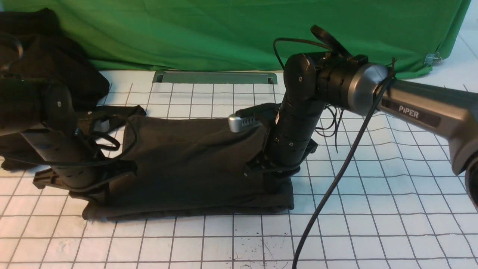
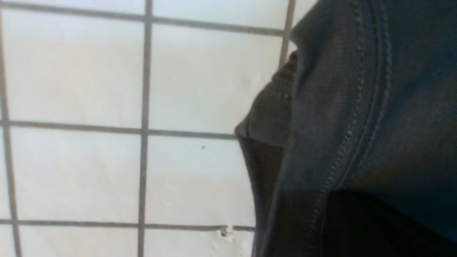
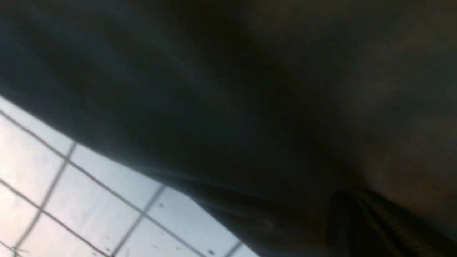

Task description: Fold a long-sleeved shirt over a white checkered tablecloth.

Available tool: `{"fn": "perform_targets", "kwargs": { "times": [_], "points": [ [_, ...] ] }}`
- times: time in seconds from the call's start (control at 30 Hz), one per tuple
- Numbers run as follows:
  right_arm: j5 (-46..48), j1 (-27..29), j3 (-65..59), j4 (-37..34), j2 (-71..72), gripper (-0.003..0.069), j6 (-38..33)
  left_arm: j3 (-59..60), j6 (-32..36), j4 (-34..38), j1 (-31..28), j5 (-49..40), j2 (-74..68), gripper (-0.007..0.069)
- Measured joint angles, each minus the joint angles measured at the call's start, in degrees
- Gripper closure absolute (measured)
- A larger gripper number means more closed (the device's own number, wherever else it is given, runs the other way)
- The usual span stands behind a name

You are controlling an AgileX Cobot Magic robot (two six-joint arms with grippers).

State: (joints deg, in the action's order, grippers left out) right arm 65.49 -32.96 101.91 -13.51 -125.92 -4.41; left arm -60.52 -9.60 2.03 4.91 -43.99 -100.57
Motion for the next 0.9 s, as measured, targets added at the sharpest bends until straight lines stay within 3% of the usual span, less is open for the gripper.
{"fn": "perform_targets", "kwargs": {
  "times": [0.23,0.37,0.43,0.57,0.73,0.9],
  "points": [
    [-2.64,0.52,0.57,2.7,5.33,0.0654,0.23,-2.32,0.79,2.72,-0.12,0.36,5.83,0.0629],
    [-4.89,1.17,7.77,-1.33,5.68,0.0654,-2.24,-8.27,5.85,11.74,-0.12,1.89,6.33,0.0629],
    [-4.17,1.42,13.59,-4.57,2.64,0.0654,-3.96,-12.09,10.86,19.04,-0.05,2.21,3.22,0.0629],
    [-0.65,1.47,23.87,-6.9,-7.03,0.0654,-4.03,-14.83,18.1,26.37,1.44,2.05,-3.6,0.0629],
    [1.47,1.55,30.95,-6.89,-16.3,0.0654,-2.36,-14.89,15.97,22.13,2.72,0.59,-10.84,0.0629],
    [-5.0,2.22,32.44,-6.65,-18.63,0.0654,0.52,-15.02,13.6,17.6,2.66,5.5,-12.29,0.0628]
  ]
}}
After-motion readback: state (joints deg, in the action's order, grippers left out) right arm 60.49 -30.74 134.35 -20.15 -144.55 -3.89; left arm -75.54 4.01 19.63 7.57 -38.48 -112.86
